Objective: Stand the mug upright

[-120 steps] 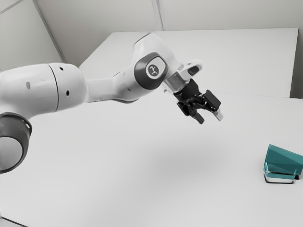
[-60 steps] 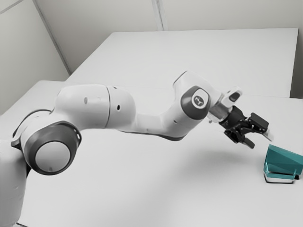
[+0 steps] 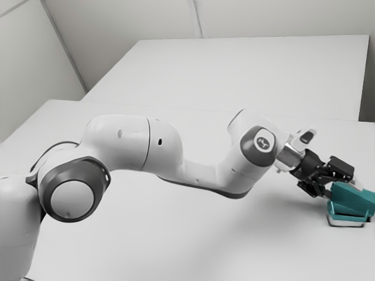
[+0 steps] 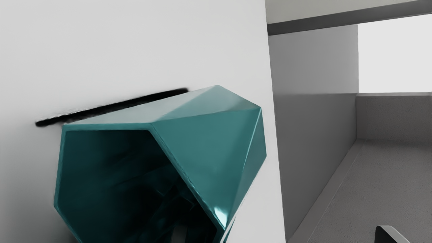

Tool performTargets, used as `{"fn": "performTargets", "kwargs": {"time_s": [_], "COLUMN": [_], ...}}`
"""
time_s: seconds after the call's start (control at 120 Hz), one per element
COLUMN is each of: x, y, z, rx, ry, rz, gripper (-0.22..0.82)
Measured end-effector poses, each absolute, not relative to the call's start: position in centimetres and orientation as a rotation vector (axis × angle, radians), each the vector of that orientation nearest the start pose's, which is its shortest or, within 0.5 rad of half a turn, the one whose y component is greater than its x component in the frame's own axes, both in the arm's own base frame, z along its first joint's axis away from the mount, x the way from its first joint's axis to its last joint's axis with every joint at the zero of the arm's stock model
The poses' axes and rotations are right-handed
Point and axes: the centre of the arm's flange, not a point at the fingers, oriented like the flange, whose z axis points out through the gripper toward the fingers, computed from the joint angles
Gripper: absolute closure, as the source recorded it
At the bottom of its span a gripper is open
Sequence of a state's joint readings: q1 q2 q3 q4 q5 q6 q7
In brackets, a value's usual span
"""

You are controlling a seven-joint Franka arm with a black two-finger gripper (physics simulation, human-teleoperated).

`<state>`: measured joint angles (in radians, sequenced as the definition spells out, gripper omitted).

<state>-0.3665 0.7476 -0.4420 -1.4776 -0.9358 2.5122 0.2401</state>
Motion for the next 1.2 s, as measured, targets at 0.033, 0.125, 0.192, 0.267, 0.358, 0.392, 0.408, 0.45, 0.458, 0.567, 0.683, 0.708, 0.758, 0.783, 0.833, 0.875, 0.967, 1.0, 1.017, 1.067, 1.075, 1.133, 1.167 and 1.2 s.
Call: {"fn": "performTargets", "kwargs": {"time_s": [0.033, 0.125, 0.192, 0.267, 0.358, 0.392, 0.408, 0.45, 0.458, 0.567, 0.683, 0.708, 0.758, 0.783, 0.833, 0.875, 0.967, 1.0, 1.017, 1.067, 1.075, 1.133, 1.167, 1.2], "x": [56.7, 56.8, 56.9, 57.0, 57.0, 57.0, 57.0, 57.1, 57.1, 57.2, 57.3, 57.3, 57.2, 56.9, 56.2, 55.6, 54.8, 54.7, 54.7, 54.7, 54.7, 54.7, 54.7, 54.7], "y": [-48.5, -48.5, -48.3, -48.3, -48.3, -48.3, -48.3, -48.3, -48.3, -48.2, -48.0, -47.9, -47.6, -47.3, -46.4, -45.3, -41.6, -40.1, -39.5, -37.8, -37.5, -35.8, -34.7, -33.6], "z": [29.8, 29.8, 29.9, 30.0, 30.1, 30.2, 30.2, 30.3, 30.3, 30.9, 32.6, 33.2, 34.7, 35.4, 36.9, 38.1, 40.7, 41.3, 41.6, 42.9, 43.2, 45.5, 46.6, 47.4], "rx": [2.173, 2.168, 2.168, 2.169, 2.171, 2.171, 2.171, 2.172, 2.172, 2.171, 2.168, 2.167, 2.167, 2.17, 2.183, 2.199, 2.251, 2.274, 2.286, 2.325, 2.333, 2.398, 2.442, 2.49], "ry": [-0.181, -0.171, -0.169, -0.168, -0.17, -0.17, -0.17, -0.169, -0.169, -0.172, -0.184, -0.189, -0.2, -0.207, -0.22, -0.228, -0.25, -0.261, -0.271, -0.318, -0.331, -0.429, -0.482, -0.531], "rz": [-0.005, 0.004, 0.014, 0.026, 0.039, 0.045, 0.048, 0.054, 0.055, 0.073, 0.107, 0.116, 0.136, 0.144, 0.159, 0.174, 0.219, 0.233, 0.239, 0.259, 0.264, 0.293, 0.302, 0.303], "gripper": [0.02, 0.24, 0.41, 0.54, 0.65, 0.67, 0.68, 0.7, 0.71, 0.74, 0.76, 0.77, 0.77, 0.77, 0.78, 0.78, 0.78, 0.78, 0.78, 0.78, 0.78, 0.79, 0.79, 0.79]}}
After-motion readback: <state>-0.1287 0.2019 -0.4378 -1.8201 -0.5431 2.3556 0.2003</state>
